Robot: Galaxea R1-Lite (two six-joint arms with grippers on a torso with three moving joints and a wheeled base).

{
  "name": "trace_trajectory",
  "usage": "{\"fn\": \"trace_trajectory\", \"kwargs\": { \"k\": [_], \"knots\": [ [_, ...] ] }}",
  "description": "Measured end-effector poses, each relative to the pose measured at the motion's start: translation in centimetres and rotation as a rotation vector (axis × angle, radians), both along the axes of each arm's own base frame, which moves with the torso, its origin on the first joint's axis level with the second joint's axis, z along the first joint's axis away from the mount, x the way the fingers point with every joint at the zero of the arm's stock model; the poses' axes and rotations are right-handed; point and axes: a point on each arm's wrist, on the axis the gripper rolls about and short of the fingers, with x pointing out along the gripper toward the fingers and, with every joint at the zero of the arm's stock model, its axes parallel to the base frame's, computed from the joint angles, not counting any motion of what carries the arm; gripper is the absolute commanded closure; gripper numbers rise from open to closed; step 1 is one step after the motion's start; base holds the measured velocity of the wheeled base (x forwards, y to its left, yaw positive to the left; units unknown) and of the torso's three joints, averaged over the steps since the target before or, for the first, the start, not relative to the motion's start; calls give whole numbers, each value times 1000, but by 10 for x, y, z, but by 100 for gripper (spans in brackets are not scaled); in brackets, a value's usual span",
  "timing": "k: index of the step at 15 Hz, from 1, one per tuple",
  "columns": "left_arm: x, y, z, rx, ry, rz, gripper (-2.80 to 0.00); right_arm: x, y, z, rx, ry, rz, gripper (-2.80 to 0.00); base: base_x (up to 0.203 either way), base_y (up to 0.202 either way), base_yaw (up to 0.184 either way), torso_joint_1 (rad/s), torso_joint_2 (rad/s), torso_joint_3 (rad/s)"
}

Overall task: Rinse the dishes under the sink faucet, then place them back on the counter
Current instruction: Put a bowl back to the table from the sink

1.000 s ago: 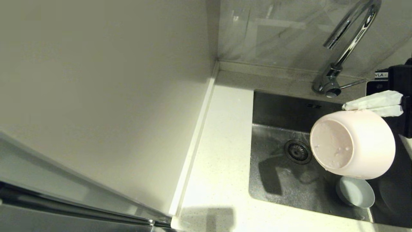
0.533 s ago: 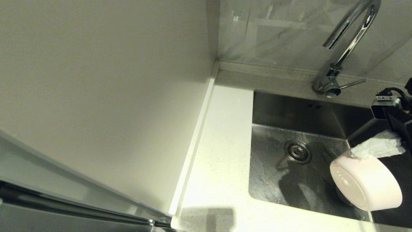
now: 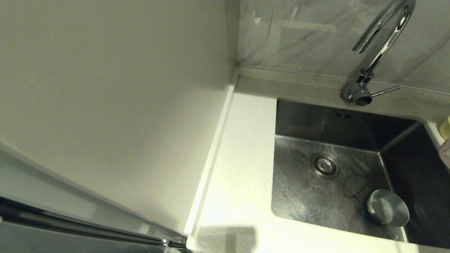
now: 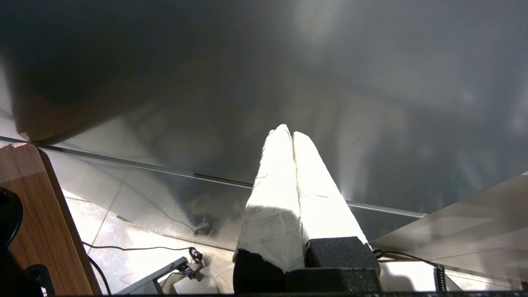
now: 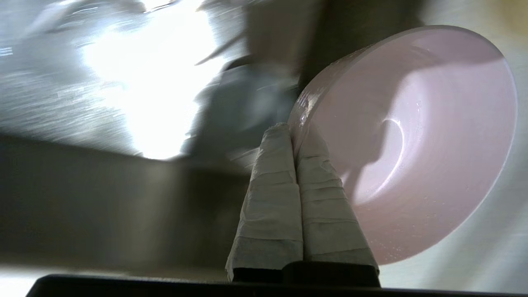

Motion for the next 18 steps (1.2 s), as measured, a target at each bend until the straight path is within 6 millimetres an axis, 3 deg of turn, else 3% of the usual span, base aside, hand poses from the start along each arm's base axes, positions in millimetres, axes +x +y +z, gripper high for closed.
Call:
{"fn": "trace_trajectory", "kwargs": {
  "k": [3, 11, 18],
  "knots": [
    [0, 0, 0, 0, 0, 0, 0, -1, -21, 1, -105, -54, -49, 0, 0, 0, 0, 0, 0, 0],
    [0, 0, 0, 1, 0, 0, 0, -14, -32, -2, -122, -27, -113, 0, 0, 0, 0, 0, 0, 0],
    [0, 0, 0, 0, 0, 0, 0, -20, -39, -36, -136, 97, -108, 0, 0, 0, 0, 0, 0, 0]
  ]
}}
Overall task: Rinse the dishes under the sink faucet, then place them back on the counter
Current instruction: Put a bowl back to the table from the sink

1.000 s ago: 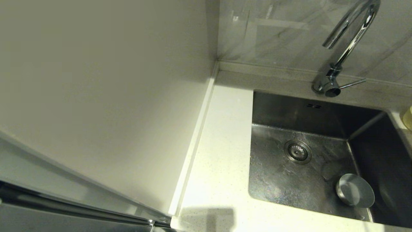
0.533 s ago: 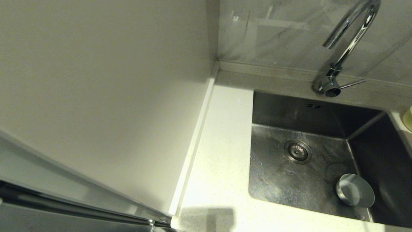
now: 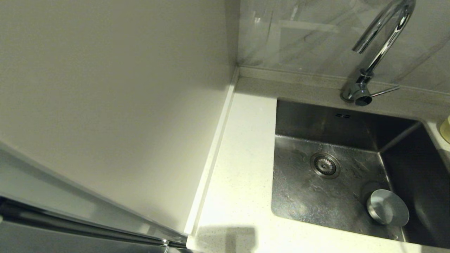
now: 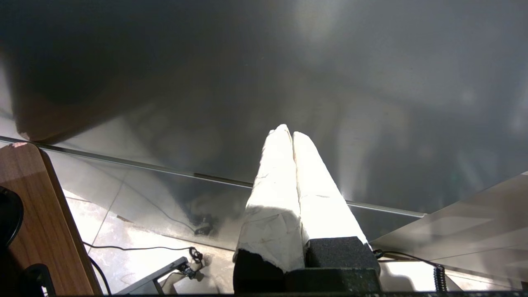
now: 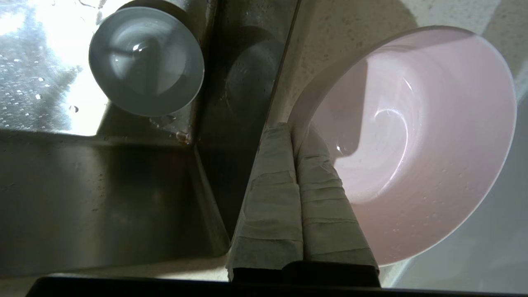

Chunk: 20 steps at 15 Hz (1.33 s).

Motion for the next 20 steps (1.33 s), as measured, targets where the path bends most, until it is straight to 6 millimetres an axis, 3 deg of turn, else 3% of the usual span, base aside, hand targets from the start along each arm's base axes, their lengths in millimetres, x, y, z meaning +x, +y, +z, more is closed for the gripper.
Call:
{"fn": "trace_trajectory", "kwargs": {
  "k": [5, 16, 20],
  "knots": [
    [0, 0, 0, 0, 0, 0, 0, 20, -13, -16, -10, -7, 3, 0, 0, 0, 0, 0, 0, 0],
    [0, 0, 0, 0, 0, 0, 0, 76, -21, -19, -20, -146, -13, 0, 0, 0, 0, 0, 0, 0],
    [0, 0, 0, 0, 0, 0, 0, 84, -21, -21, -8, -165, -19, 0, 0, 0, 0, 0, 0, 0]
  ]
}}
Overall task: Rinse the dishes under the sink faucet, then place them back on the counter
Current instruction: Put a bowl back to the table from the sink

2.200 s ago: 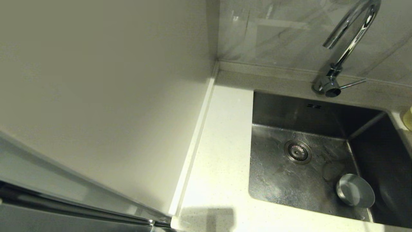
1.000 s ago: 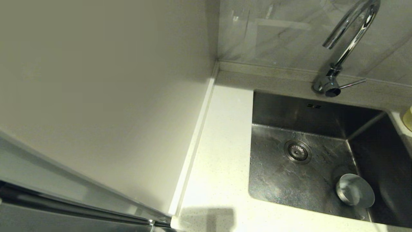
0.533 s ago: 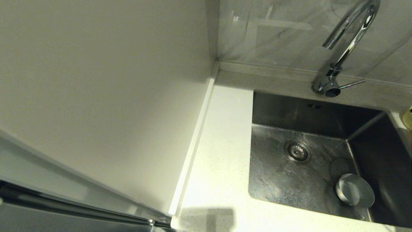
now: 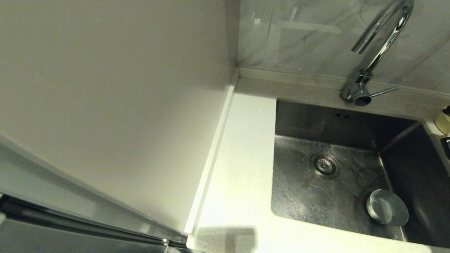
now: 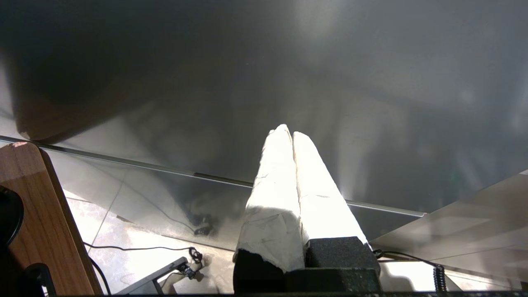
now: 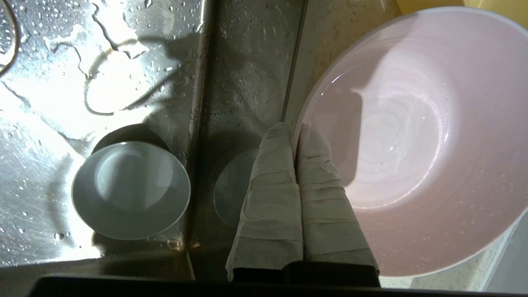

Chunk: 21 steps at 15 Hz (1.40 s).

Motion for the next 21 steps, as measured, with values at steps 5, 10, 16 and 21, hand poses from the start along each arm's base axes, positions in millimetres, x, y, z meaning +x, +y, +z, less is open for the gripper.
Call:
{"fn": "trace_trajectory", "kwargs": {
  "k": [5, 10, 16, 21],
  "knots": [
    [0, 0, 0, -1, 0, 0, 0, -4, 1, 5, 6, -10, -8, 0, 0, 0, 0, 0, 0, 0],
    [0, 0, 0, 0, 0, 0, 0, -17, 9, 20, 19, -54, -33, 0, 0, 0, 0, 0, 0, 0],
    [0, 0, 0, 0, 0, 0, 0, -32, 18, 23, 23, -45, -42, 0, 0, 0, 0, 0, 0, 0],
    [0, 0, 0, 0, 0, 0, 0, -26, 14, 16, 29, -37, -72, 0, 0, 0, 0, 0, 0, 0]
  ]
}}
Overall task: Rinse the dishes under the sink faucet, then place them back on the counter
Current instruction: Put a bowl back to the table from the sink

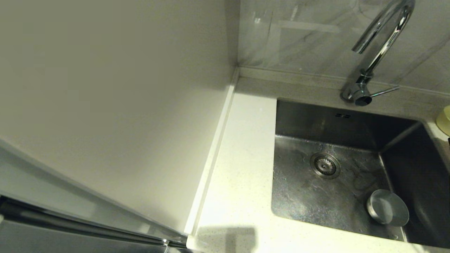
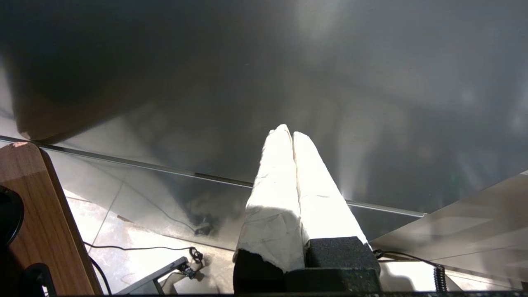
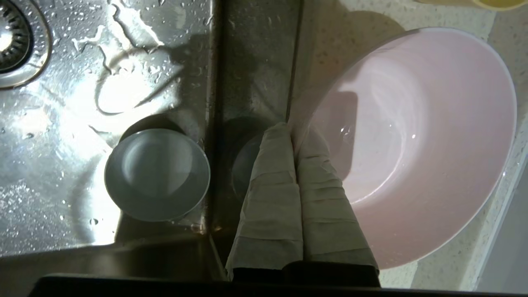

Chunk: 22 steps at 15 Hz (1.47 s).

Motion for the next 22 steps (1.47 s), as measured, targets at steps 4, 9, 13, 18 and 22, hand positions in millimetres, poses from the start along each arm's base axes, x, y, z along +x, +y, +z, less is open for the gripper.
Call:
{"fn": "trace_trajectory", "kwargs": {
  "k": [4, 9, 13, 18, 22],
  "knots": [
    [0, 0, 0, 0, 0, 0, 0, 12, -8, 2, -7, -23, -10, 0, 0, 0, 0, 0, 0, 0],
    [0, 0, 0, 0, 0, 0, 0, 21, -21, 0, -25, -27, -36, 0, 0, 0, 0, 0, 0, 0],
    [0, 0, 0, 0, 0, 0, 0, 19, -31, -3, -24, -23, -60, -280, 0, 0, 0, 0, 0, 0],
    [0, 0, 0, 0, 0, 0, 0, 17, -34, 2, -27, -37, -72, -280, 0, 0, 0, 0, 0, 0],
    [0, 0, 0, -1, 0, 0, 0, 1, -22, 25, -35, -99, -61, -280, 0, 0, 0, 0, 0, 0]
  ]
}}
